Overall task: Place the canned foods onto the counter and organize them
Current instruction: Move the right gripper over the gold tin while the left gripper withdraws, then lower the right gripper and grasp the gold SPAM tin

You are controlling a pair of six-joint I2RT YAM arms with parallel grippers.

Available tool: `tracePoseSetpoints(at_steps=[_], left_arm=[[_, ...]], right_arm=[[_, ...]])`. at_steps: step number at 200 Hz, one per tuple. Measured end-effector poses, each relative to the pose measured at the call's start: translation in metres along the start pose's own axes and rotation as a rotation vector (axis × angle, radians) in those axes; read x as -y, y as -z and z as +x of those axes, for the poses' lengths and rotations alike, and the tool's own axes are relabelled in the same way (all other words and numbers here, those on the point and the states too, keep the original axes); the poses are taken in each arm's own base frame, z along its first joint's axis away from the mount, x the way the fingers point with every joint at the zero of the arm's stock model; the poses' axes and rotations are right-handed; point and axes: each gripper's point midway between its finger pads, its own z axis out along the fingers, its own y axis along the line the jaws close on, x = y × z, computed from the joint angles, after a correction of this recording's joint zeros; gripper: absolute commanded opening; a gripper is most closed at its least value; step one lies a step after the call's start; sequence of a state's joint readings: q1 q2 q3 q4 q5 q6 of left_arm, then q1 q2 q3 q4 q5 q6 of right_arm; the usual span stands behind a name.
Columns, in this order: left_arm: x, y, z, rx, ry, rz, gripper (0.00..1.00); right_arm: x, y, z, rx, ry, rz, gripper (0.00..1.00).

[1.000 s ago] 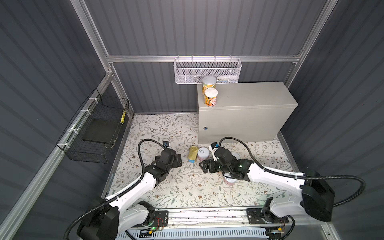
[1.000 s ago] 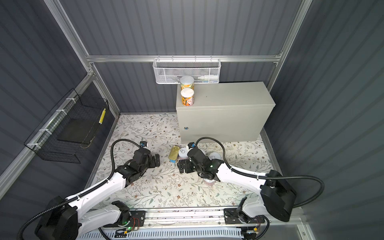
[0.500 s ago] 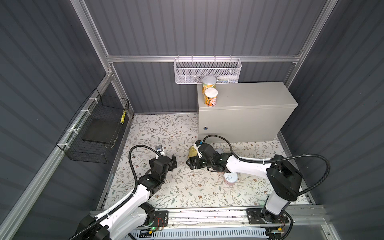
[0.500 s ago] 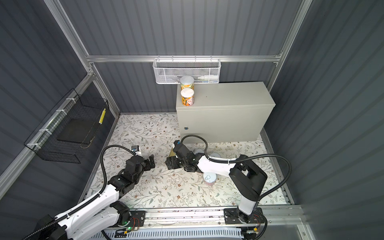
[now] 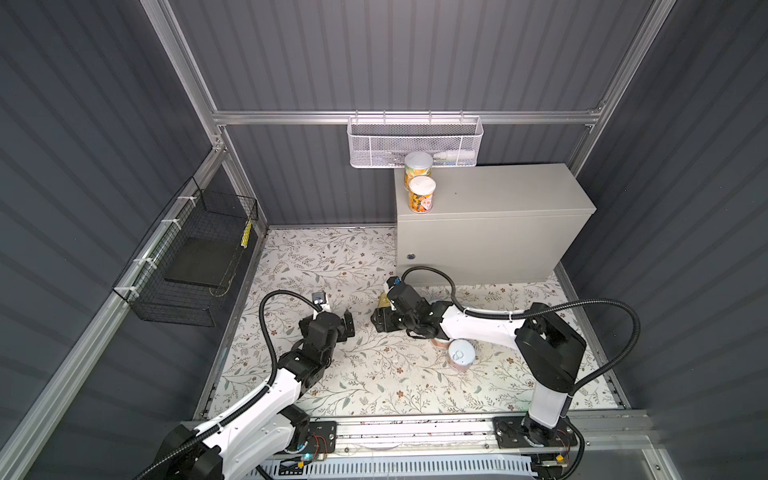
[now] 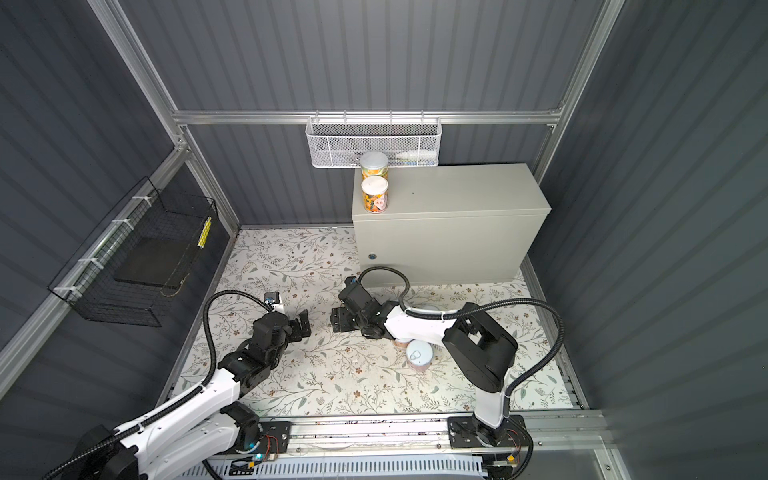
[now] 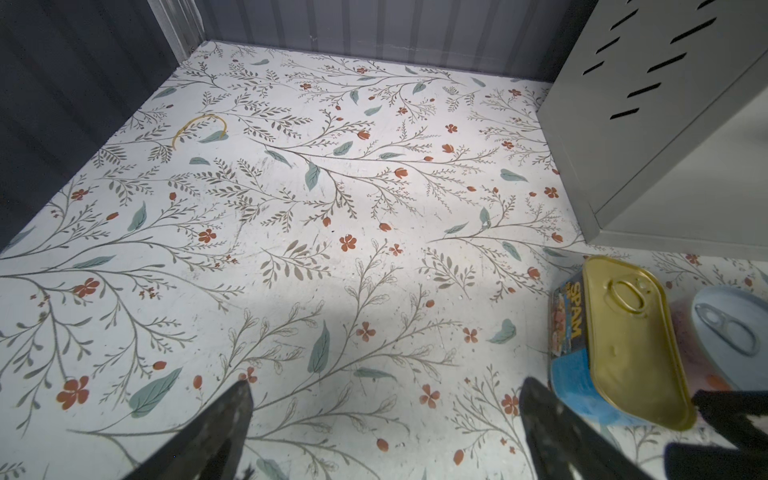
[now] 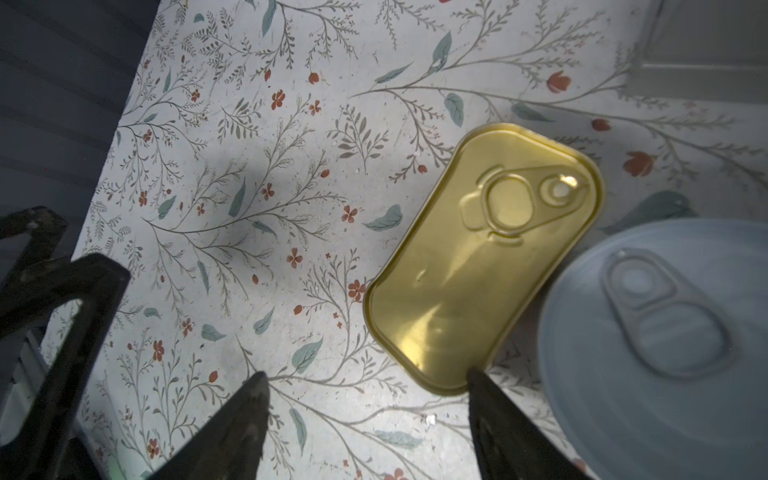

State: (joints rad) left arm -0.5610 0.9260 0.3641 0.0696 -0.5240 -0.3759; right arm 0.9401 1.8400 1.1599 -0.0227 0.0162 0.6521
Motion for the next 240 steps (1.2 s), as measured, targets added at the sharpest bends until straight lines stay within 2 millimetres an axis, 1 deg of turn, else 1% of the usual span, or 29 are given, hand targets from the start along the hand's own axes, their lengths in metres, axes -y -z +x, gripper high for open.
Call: tracePoseSetpoints(at_steps=[53,97,126,162,211,240], left_arm=[[0.001,-0.002,0.002,-0.008,-0.007,-0.001,1.0],[0.001,-0.002,0.003,-0.009,-0.008,0.001,1.0],[0.001,-0.002,0.003,-0.009,-0.01,0.001,1.0],[0.002,-0.003,0.004,-0.014,-0.011,0.007,1.0],[0.004,-0.004,0.007,-0.028,-0.015,0.018,1.0],[0.004,-0.004,0.007,-0.028,-0.015,0.018,1.0]], right_arm=[[0.011,-0.006,-0.01,0.028,-0.007,0.065,0.76],[0.019,-0.006,-0.009,0.033,-0.017,0.107,0.76],[0.02,-0.005,-0.01,0.039,-0.025,0.114,0.76],[0.023,-0.006,-0.01,0.034,-0.03,0.12,0.8],[0.03,-0.021,-0.009,0.017,-0.038,0.135,0.8],[0.032,-0.027,-0.013,0.016,-0.038,0.144,0.81]])
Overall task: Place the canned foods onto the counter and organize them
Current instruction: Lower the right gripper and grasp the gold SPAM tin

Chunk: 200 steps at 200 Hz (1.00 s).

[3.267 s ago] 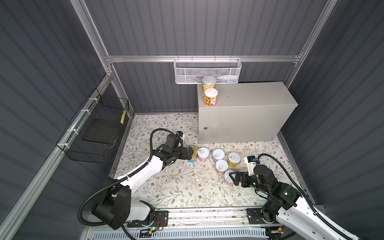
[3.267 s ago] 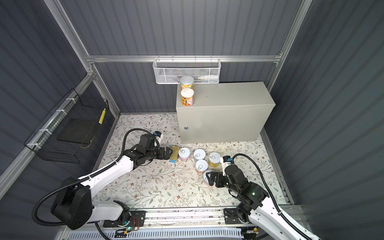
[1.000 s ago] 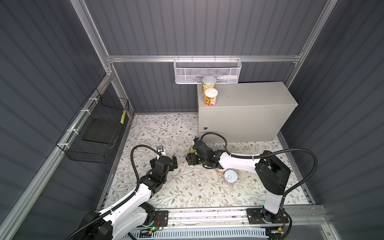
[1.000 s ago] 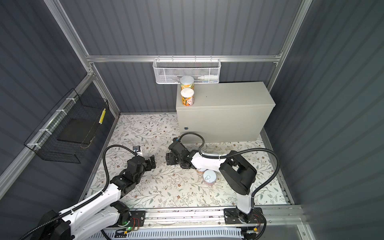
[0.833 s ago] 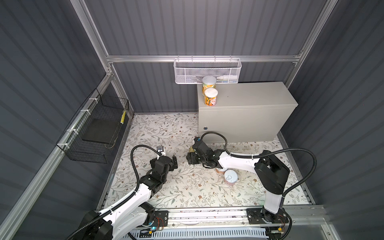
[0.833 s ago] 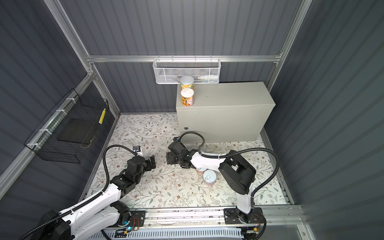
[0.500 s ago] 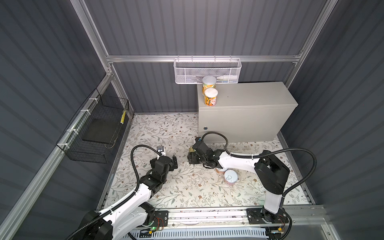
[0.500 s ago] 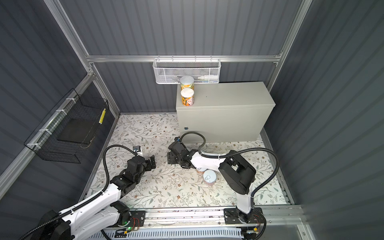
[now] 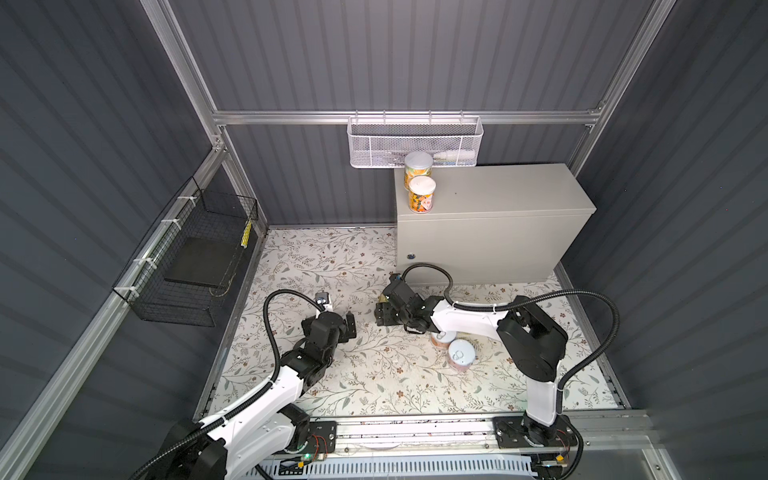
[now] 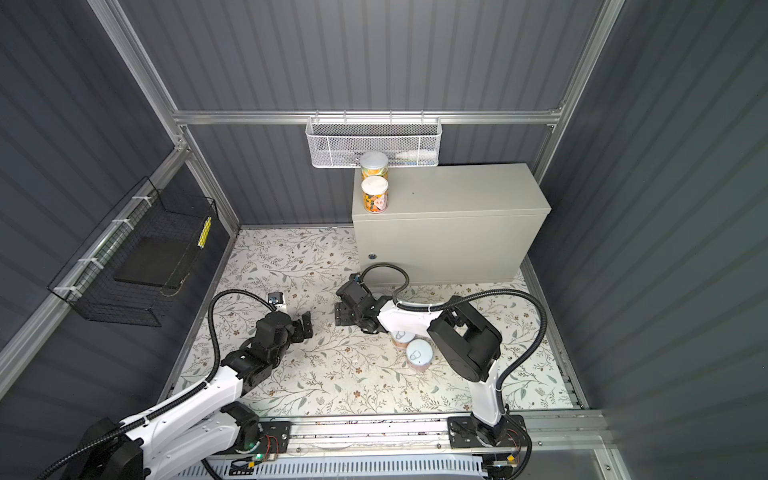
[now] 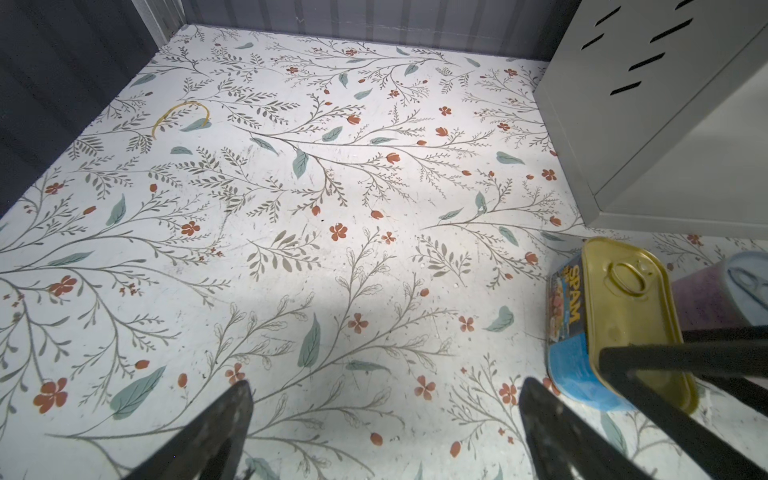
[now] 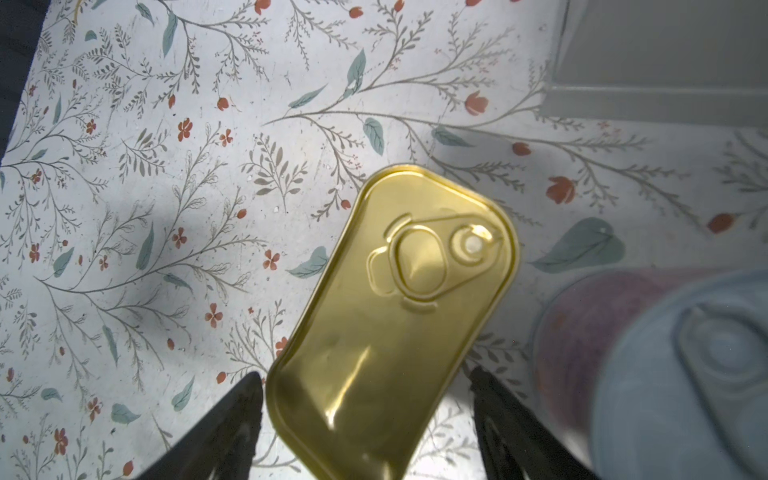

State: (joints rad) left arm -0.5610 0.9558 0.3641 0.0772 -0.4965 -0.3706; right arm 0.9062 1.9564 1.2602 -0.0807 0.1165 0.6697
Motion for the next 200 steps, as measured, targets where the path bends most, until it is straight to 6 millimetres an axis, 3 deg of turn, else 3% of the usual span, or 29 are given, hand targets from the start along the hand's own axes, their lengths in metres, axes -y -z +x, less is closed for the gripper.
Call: tracePoseSetpoints(at_steps=[116,165,200], left_arm=[[0.0,0.0,0.0,-0.001,0.0,0.0,1.0],[0.0,-0.001,0.002,-0.007,-0.003,0.0,1.0],[0.0,-0.001,0.002,-0.008,-0.002,0.0,1.0]], right_arm=[[-0.012,-0.019,-0.017,-0.026,0.076,0.049,0.78],[-0.012,-0.026,-0.013,-0.055,0.11,0.085,0.8],[-0.019,-0.033,-0.013,-0.074,0.143,0.109,0.7]])
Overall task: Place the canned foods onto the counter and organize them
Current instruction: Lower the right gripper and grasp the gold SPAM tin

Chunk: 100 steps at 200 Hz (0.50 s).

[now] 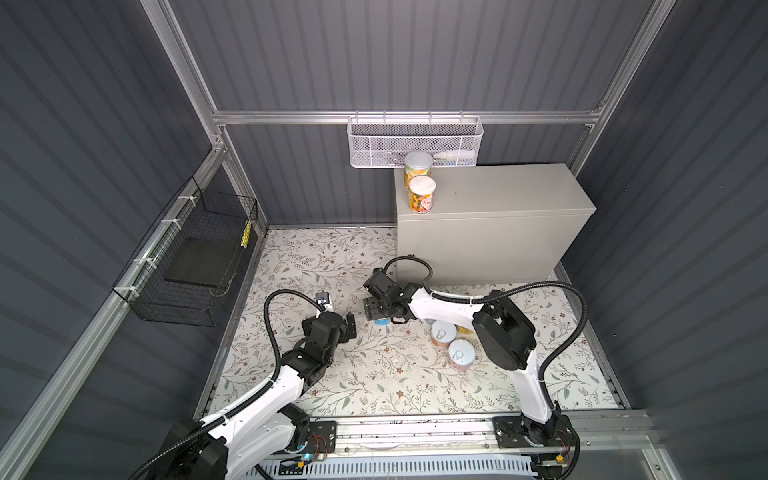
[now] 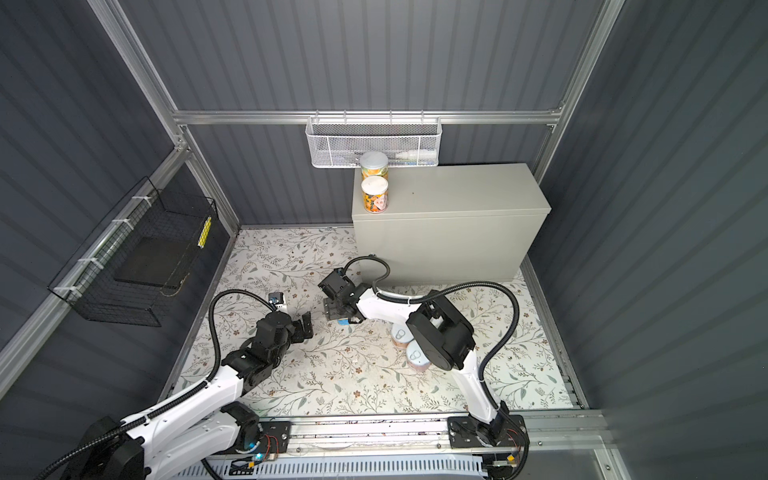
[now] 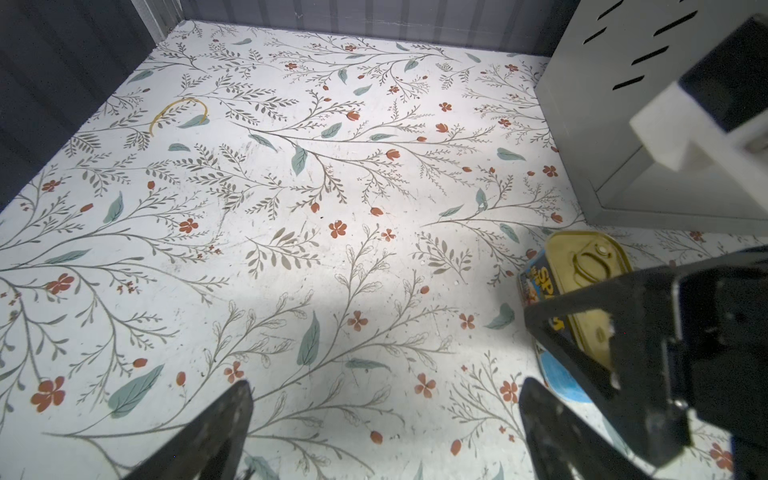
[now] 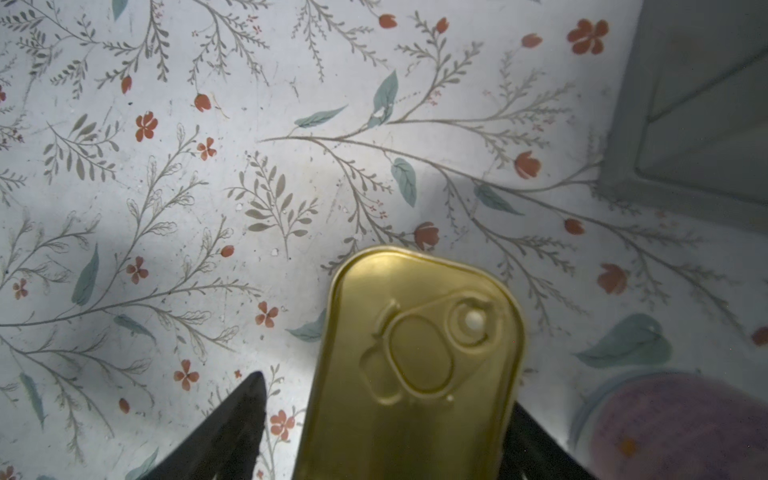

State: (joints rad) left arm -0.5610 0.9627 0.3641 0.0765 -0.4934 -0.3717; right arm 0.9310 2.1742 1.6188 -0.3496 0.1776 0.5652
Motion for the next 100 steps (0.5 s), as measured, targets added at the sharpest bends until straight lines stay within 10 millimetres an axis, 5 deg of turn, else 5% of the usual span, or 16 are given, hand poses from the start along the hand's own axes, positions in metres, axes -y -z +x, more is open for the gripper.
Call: tracePoseSetpoints(at_steps=[68,100], left_arm=[[0.0,0.0,0.0,0.0,0.003,0.0,1.0],[0.0,0.0,0.0,0.0,0.003,0.0,1.0]], right_arm=[[0.0,-0.003,0.008,-0.026,0.035,0.025,0.49],[0.005,0.012,0.015,-0.023,0.078,0.054,0.38]])
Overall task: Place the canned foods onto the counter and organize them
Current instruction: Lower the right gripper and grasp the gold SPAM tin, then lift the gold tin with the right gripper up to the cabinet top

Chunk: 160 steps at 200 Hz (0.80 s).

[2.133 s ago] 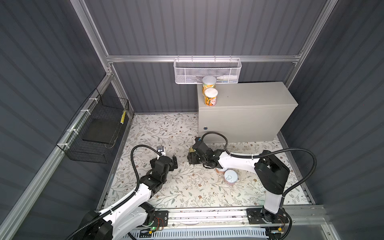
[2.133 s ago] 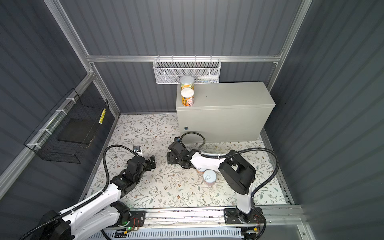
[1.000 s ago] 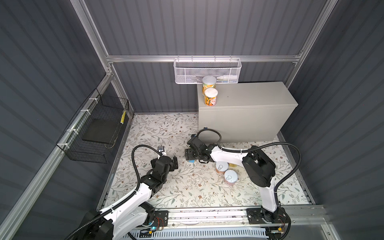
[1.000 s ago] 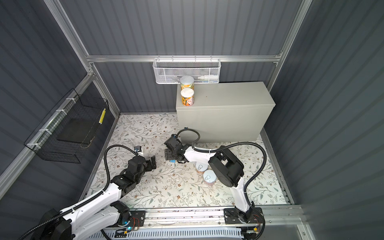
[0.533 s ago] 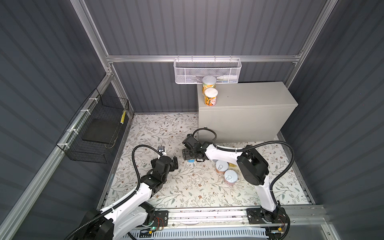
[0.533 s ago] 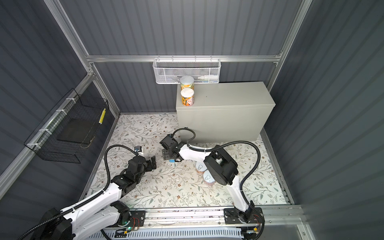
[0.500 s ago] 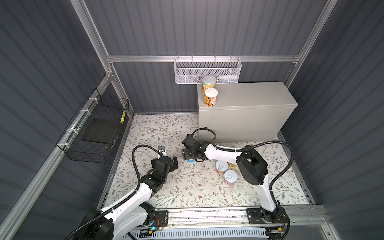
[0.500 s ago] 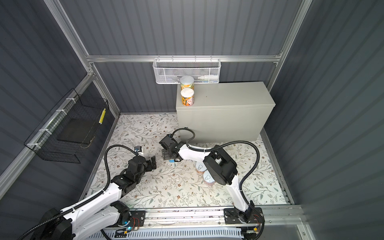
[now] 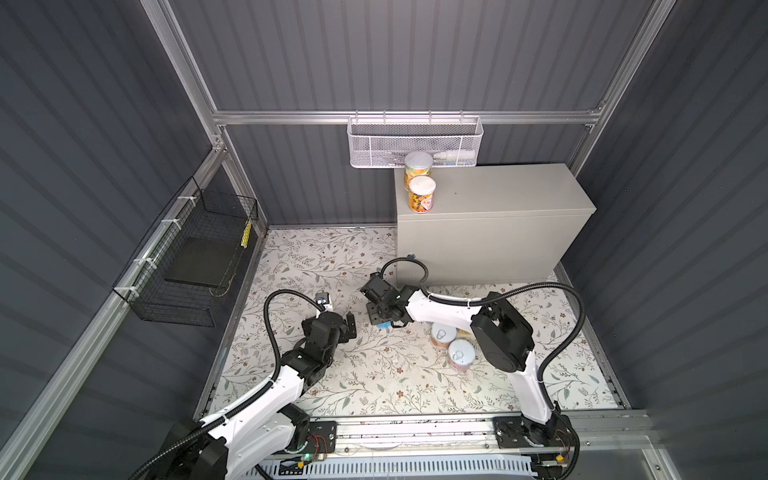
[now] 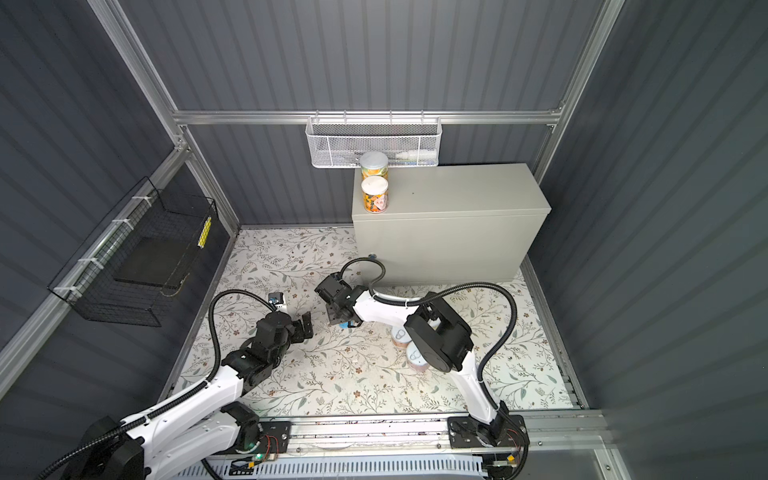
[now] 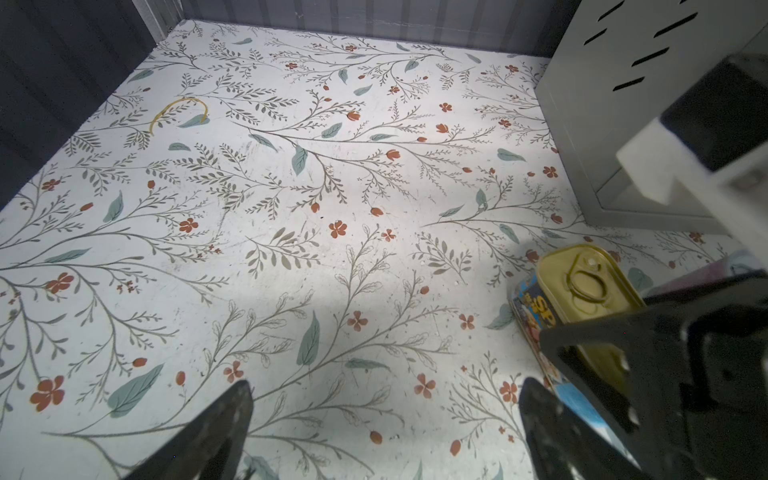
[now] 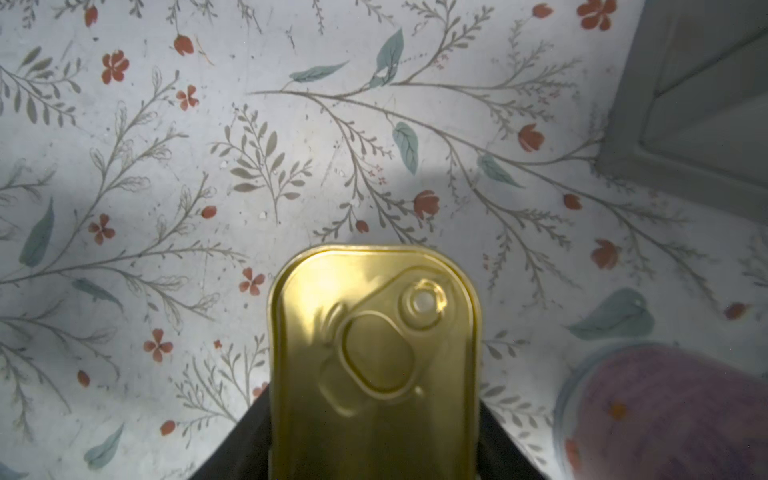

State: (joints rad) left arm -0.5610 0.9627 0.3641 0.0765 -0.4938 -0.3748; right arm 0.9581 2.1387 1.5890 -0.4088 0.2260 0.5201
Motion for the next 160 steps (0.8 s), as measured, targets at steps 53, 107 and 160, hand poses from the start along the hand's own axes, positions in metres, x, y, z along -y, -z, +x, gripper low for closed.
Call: tracePoseSetpoints(at_steps=[53,107,160], left_arm=[[0.0,-0.002,0.004,-0.014,-0.007,-0.005,1.0],[0.0,-0.004,0.006,-0.021,-0.01,-0.008,1.0],[0.001,-0.007,0.006,-0.019,-0.009,-0.007,1.0]], right_arm=[[0.004,0.064,-0.018,0.089,0.001,-0.036,0.42],[0.02,0.152,-0.052,0.25,-0.003,-0.075,0.44],[0.051,0.228,-0.076,0.348,-0.011,-0.076,0.45]])
